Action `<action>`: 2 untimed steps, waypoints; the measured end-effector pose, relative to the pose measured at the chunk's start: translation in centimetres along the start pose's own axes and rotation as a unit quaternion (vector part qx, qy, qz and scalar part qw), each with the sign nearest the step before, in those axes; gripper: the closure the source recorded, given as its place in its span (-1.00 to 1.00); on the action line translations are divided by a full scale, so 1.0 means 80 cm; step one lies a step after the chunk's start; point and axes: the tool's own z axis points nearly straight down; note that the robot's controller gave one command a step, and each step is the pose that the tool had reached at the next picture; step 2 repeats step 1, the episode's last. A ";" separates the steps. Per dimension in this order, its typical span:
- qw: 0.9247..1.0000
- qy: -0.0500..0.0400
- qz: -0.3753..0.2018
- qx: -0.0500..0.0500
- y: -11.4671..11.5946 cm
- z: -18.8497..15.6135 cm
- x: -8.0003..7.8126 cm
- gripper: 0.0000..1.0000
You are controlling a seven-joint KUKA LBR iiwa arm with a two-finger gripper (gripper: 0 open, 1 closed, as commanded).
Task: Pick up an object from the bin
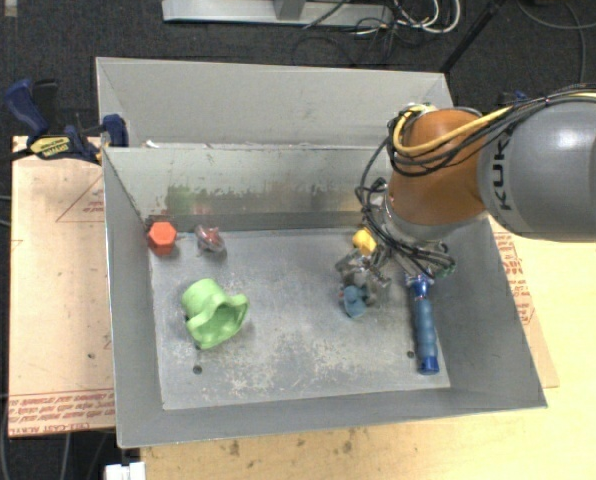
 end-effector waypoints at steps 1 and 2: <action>1.000 -0.003 -0.019 0.003 0.002 -0.187 0.036 1.00; 1.000 -0.003 -0.019 0.003 0.002 -0.187 0.036 1.00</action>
Offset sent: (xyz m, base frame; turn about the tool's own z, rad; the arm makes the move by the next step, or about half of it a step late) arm -0.0278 -0.0143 0.1444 -0.0431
